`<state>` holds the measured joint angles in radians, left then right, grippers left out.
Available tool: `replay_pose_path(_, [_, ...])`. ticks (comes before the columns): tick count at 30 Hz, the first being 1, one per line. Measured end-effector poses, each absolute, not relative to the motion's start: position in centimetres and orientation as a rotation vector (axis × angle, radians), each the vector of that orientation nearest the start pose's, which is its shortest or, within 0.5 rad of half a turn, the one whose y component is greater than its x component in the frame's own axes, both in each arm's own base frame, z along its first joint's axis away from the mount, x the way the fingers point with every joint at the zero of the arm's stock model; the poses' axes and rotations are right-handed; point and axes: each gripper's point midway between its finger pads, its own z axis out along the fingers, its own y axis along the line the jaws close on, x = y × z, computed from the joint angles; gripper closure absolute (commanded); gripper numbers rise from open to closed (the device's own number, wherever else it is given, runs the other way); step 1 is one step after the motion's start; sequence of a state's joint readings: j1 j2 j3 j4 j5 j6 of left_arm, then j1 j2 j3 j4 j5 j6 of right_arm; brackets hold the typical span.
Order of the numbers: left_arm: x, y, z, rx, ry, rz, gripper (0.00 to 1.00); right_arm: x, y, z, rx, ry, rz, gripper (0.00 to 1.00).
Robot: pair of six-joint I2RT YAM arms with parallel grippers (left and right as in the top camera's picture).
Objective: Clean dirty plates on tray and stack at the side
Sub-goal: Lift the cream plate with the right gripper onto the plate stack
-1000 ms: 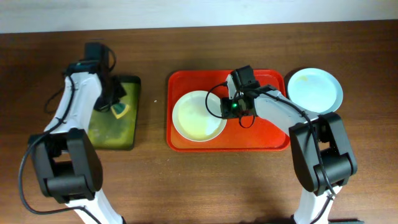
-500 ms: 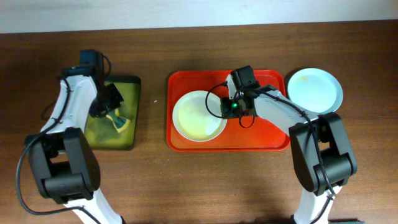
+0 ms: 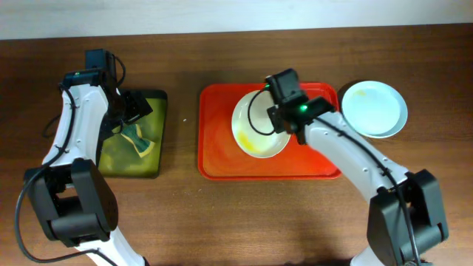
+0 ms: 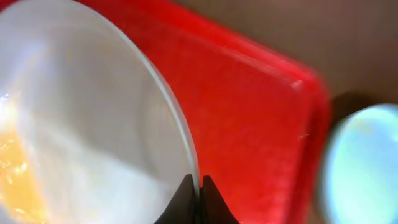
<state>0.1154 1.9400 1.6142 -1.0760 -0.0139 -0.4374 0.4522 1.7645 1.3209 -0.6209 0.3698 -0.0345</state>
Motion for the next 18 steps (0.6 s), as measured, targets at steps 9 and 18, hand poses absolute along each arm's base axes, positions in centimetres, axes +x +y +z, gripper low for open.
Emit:
replay_pose_path(9, [40.5,4.9,9.6,-0.813,2.86,-0.02,0.01,41.4,19.0,20.6,-0.964,1.924,-1.095,0.96])
replay_pose_path(18, [40.5,4.9,9.6,-0.814,2.86,-0.021,0.01,39.9,24.6,28.3,-1.063,1.572,-1.393,0.96])
